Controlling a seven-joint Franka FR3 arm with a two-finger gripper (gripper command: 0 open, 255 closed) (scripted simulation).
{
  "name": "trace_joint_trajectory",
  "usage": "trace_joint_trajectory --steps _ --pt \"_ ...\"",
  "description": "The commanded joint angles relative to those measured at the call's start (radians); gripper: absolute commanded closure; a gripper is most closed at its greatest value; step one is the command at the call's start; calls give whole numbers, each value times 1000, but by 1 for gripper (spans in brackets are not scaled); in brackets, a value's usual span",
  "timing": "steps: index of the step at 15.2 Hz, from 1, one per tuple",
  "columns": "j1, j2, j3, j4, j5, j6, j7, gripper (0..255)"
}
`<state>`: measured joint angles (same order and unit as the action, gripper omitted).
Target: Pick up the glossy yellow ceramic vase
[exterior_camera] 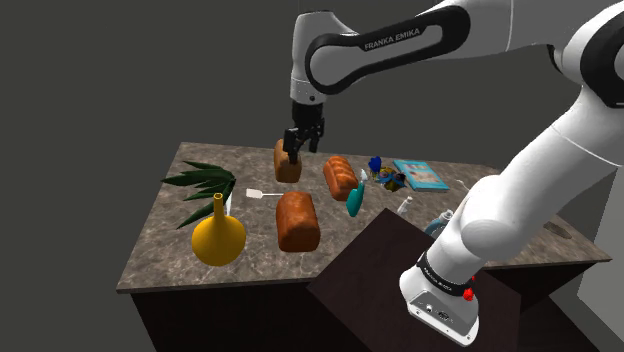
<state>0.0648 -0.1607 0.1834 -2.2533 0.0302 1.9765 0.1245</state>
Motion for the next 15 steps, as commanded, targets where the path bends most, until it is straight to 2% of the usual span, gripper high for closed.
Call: trace_joint_trajectory --steps 1,8,15 --pt "8 77 15 36 -9 36 17 0" --pt "45 354 45 233 -64 94 75 0" --pt "105 636 49 493 -124 92 119 0"
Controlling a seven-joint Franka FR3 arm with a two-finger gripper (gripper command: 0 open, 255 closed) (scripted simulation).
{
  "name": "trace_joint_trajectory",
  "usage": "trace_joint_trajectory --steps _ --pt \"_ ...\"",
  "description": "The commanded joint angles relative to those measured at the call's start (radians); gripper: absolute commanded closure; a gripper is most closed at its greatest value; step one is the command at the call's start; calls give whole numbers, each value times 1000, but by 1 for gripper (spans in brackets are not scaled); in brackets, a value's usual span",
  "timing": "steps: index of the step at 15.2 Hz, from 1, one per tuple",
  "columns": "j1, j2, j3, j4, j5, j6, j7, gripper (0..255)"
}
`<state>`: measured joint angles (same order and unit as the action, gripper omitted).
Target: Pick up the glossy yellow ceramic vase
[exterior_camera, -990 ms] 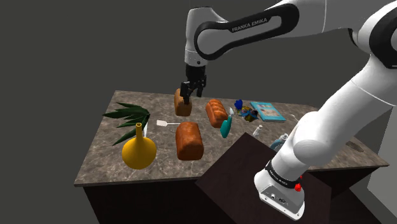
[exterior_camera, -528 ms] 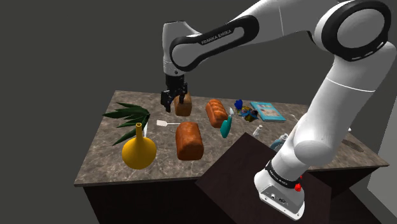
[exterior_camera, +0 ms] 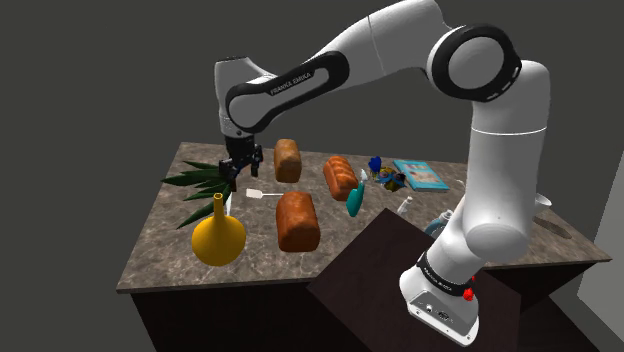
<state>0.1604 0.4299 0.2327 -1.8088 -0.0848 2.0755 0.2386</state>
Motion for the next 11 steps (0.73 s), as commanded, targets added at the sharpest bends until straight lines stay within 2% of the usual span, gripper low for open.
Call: trace_joint_trajectory --steps 1,6,11 --pt "20 86 -2 93 -16 -13 9 0" --pt "76 299 -9 341 -47 -62 19 0" --pt "79 338 -15 337 -53 -19 22 0"
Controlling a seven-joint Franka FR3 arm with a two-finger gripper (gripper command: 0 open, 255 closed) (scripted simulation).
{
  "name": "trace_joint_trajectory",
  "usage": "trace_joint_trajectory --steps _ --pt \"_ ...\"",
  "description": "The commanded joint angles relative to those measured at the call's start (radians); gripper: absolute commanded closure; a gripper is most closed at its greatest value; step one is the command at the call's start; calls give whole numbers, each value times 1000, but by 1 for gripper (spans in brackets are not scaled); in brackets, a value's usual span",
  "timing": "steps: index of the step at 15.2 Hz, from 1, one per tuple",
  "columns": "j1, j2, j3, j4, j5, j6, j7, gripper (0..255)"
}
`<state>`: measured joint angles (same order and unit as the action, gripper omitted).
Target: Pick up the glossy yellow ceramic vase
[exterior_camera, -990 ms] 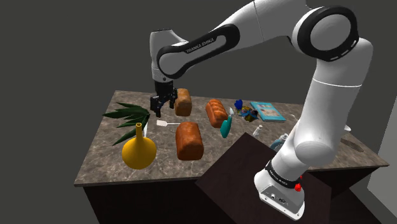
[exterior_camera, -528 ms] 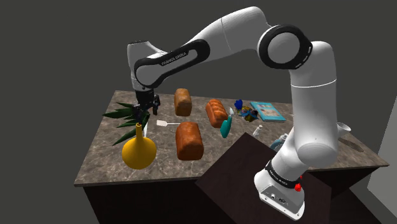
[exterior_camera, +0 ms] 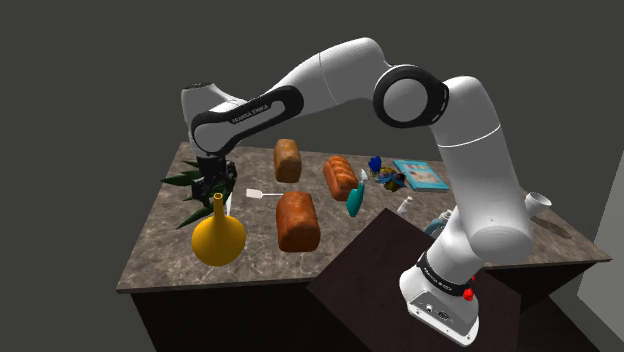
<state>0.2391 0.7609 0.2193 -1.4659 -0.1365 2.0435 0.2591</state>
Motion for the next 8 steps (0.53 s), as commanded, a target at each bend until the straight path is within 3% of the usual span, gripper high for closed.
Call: trace_joint_trajectory --steps 1,5,6,8 --pt "2 16 -2 -6 -3 21 2 0" --pt "3 29 -4 -5 -5 34 2 0" --pt "3 31 -4 -3 -5 34 3 255" --pt "4 30 -4 -4 -5 34 3 255"
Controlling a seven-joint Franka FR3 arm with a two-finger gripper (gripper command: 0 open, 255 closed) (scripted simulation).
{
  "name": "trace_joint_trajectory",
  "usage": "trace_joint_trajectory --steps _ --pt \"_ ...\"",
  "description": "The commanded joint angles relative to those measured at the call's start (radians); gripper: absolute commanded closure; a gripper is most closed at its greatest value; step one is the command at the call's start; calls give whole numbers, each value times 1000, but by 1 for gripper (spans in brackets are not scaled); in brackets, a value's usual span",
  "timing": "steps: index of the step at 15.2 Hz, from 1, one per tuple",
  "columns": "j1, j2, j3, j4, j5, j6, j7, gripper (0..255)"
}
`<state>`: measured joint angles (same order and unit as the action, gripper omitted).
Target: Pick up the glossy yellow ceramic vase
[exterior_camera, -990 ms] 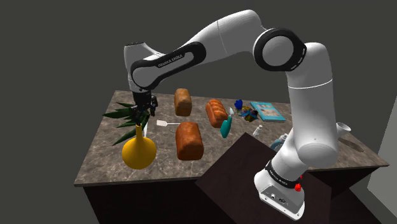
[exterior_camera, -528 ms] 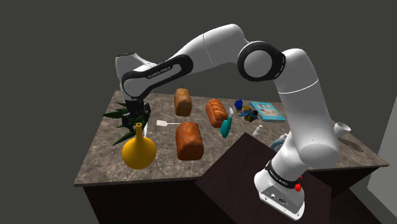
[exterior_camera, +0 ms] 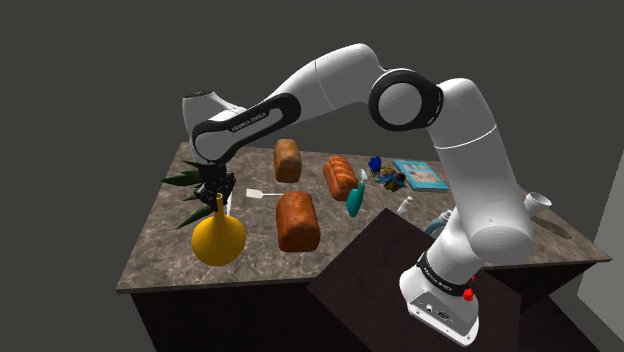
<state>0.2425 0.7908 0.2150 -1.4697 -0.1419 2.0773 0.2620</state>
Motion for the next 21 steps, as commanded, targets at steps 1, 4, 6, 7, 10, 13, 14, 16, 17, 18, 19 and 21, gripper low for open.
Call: trace_joint_trajectory --steps 1,4,6,7,10,13,14,16,17,18,19,21 --pt "0 0 0 0 0 0 0 255" --pt "0 0 0 0 0 0 0 255" --pt "0 0 0 0 0 0 0 255" --pt "-1 -1 0 -1 0 0 -1 255" --pt "-3 -26 4 -2 4 -24 -2 255" --pt "-5 -50 7 0 9 -50 -3 255" --pt "-6 -58 8 2 10 -59 -4 255" --pt "-7 -73 10 5 13 -77 -5 255" --pt "-8 -80 11 7 14 -86 -5 255" --pt "-8 -87 12 9 16 -95 -6 255" --pt "-9 -94 13 11 17 -104 -6 255" --pt "-10 -107 15 17 20 -123 -7 255"
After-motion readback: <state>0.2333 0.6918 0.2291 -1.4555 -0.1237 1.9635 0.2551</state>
